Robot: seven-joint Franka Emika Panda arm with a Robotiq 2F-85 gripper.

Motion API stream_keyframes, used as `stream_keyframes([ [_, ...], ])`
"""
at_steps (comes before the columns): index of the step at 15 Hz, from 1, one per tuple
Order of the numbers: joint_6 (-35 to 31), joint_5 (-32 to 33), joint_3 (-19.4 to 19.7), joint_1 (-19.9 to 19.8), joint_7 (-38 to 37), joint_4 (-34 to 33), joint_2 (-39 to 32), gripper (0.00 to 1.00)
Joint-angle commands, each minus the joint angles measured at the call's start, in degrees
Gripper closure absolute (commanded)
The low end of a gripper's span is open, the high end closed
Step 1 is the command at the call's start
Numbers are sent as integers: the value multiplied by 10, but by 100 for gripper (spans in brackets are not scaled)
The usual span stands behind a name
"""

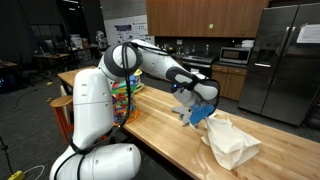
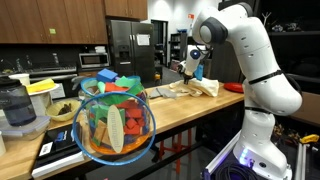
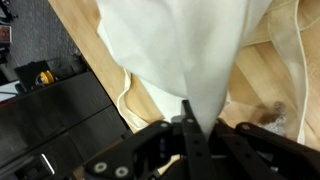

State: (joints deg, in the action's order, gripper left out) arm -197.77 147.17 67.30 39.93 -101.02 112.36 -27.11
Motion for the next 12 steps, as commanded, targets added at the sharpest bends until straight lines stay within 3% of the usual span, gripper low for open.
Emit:
stream_keyframes([
  [1,-7,17,62,20,-55,51,45,99],
  [6,-9,4,126,45,-85,83,48,99],
  [12,-15,-8,180,174,-79,67,35,99],
])
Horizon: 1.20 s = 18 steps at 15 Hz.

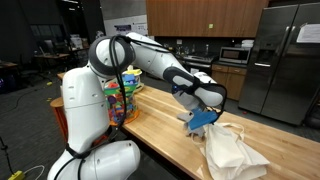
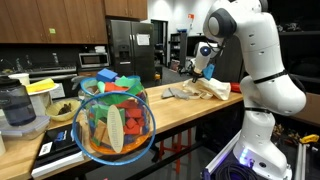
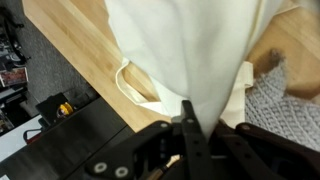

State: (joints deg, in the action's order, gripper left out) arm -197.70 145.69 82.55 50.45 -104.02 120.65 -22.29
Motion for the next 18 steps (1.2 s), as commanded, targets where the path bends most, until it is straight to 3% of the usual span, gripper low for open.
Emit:
stream_keyframes([
  [1,-16,6,31,91,-48,-20,-17,99],
  [5,-17,10,23,163,-32,-53,-28,99],
  [10,-12,30,-1,211,9,-106,-11,99],
  [15,-9,49,-60,201,48,-137,-7,99],
  [18,-11,41,-70,185,50,-146,-2,99],
])
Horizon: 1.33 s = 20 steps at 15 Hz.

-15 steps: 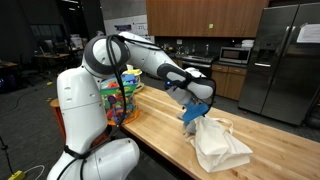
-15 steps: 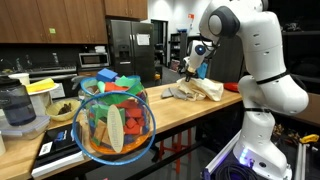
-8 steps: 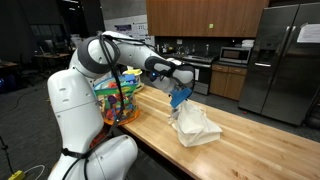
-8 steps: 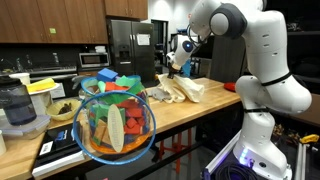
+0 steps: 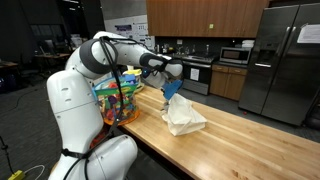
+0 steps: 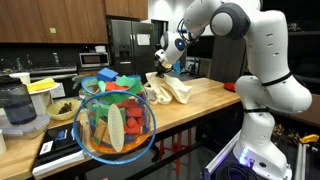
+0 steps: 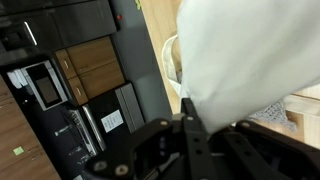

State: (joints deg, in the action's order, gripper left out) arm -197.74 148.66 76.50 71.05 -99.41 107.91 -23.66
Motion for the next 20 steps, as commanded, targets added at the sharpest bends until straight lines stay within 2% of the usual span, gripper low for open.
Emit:
stream_keyframes([
  [1,-11,9,-9,-27,3,-16,23,99],
  [7,-7,-1,27,-90,-27,23,54,99],
  [14,-8,-9,74,-205,-32,76,111,99],
  [17,-8,-29,71,-260,-41,86,120,99],
  [20,-8,-58,60,-284,-44,78,121,99],
])
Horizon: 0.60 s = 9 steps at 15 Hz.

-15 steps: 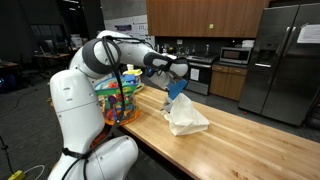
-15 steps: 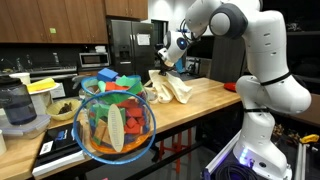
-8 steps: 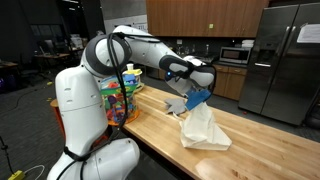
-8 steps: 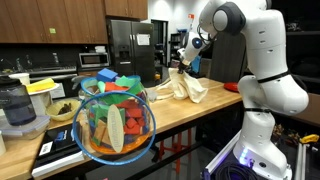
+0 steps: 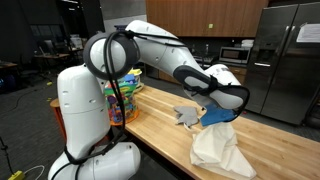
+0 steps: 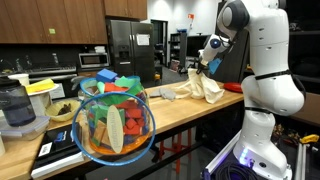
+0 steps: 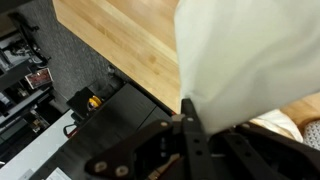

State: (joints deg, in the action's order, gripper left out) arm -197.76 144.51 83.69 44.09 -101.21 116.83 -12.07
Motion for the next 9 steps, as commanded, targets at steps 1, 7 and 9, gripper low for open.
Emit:
stream_keyframes([
  [1,-8,-23,-10,-7,-28,-15,2,99],
  [7,-13,-50,-12,85,-36,-67,-36,99],
  [9,-15,-49,-10,132,-34,-87,-48,99],
])
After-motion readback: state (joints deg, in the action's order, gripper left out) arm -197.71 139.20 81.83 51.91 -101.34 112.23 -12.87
